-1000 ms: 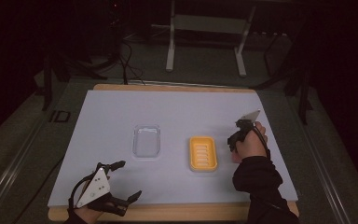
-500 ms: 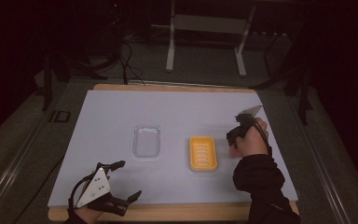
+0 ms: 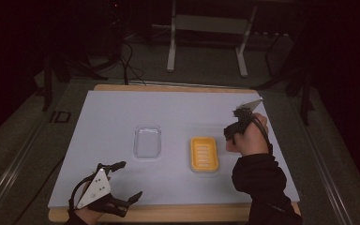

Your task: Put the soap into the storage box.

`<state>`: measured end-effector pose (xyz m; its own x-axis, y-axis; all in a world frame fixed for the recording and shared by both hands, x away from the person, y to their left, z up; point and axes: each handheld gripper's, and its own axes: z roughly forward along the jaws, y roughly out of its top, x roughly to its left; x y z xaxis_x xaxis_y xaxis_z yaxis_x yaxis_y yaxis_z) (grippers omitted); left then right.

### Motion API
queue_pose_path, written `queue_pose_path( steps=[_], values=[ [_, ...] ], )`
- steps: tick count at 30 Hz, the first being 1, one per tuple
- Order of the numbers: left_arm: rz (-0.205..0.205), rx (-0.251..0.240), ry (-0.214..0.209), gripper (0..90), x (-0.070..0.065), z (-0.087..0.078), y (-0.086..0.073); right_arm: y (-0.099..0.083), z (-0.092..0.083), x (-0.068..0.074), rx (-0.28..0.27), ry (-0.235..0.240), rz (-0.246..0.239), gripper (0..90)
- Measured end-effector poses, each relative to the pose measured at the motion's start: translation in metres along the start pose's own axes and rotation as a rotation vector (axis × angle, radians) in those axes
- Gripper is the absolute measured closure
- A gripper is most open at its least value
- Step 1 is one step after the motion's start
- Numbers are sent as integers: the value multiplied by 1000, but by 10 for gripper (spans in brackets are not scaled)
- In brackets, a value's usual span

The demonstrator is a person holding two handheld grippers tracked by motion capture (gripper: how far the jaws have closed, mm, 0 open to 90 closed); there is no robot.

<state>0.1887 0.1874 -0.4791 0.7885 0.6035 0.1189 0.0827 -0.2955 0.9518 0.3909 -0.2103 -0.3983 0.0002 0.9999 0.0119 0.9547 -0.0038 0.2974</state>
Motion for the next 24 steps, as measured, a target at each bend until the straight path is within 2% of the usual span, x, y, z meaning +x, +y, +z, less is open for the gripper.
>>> queue_pose_path(
  steps=[6,11,14,15,19,24],
  values=[
    [-1,-1,1,6,0,0,0,-3,-17,19,-34,28,-45,379],
    [0,-2,1,6,0,0,0,-8,-30,37,-54,69,-87,379],
    [-1,-3,0,6,0,0,0,-10,-34,44,-54,79,-105,379],
    [-1,-3,0,6,0,0,0,-12,-36,51,-51,87,-123,379],
    [1,-3,1,6,0,-1,0,-16,-34,63,-43,117,-141,379],
    [0,-5,1,6,0,-1,0,-22,-21,72,-13,123,-157,379]
  ],
)
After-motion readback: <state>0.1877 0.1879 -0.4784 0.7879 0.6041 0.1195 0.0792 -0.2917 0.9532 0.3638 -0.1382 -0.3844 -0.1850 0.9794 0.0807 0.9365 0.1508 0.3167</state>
